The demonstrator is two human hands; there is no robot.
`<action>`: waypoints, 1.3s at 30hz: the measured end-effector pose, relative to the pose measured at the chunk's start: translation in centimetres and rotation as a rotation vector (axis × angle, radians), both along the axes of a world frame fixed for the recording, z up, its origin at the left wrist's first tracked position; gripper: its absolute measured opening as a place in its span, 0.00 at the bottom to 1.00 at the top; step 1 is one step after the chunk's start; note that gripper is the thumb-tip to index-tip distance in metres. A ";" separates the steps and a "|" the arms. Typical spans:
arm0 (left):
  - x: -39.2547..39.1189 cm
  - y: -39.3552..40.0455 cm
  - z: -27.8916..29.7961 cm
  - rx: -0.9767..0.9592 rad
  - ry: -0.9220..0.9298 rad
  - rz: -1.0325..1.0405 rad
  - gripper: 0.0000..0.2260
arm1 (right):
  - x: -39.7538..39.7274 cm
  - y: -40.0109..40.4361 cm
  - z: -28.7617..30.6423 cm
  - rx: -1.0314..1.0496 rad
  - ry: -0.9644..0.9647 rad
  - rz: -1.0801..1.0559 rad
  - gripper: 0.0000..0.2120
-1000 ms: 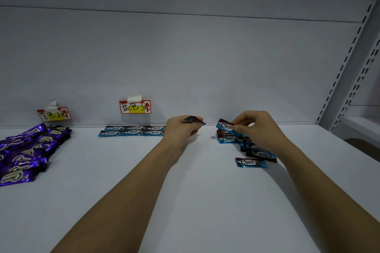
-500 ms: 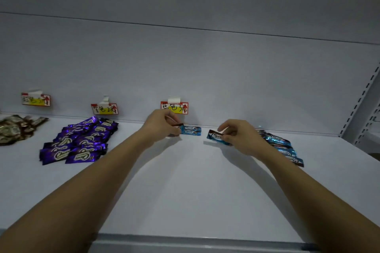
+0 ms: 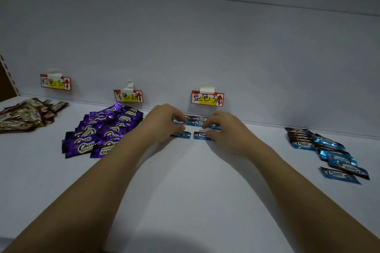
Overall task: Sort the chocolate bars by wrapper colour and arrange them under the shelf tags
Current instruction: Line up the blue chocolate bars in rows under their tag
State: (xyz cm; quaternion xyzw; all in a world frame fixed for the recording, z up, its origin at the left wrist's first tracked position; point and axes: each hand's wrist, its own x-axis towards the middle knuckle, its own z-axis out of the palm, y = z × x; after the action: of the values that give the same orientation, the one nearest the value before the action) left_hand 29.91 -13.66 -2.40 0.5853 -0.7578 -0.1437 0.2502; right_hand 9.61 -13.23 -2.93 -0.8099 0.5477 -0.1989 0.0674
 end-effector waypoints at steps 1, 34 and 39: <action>0.3 -0.1 0.1 0.003 -0.026 -0.020 0.10 | -0.1 0.2 -0.2 0.015 -0.030 0.021 0.09; 1.3 -1.2 -2.0 -0.074 -0.142 -0.109 0.11 | 2.3 1.0 -1.4 -0.034 0.048 0.032 0.14; 1.3 -1.1 -2.0 -0.079 -0.149 -0.115 0.11 | 2.3 0.8 -1.6 -0.031 0.058 0.025 0.14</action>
State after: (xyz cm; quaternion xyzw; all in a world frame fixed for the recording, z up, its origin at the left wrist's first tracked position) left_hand 31.20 -14.78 -4.39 0.5396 -0.8117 -0.0840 0.2072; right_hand 11.92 -12.39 -4.50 -0.8229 0.5362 -0.1831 0.0415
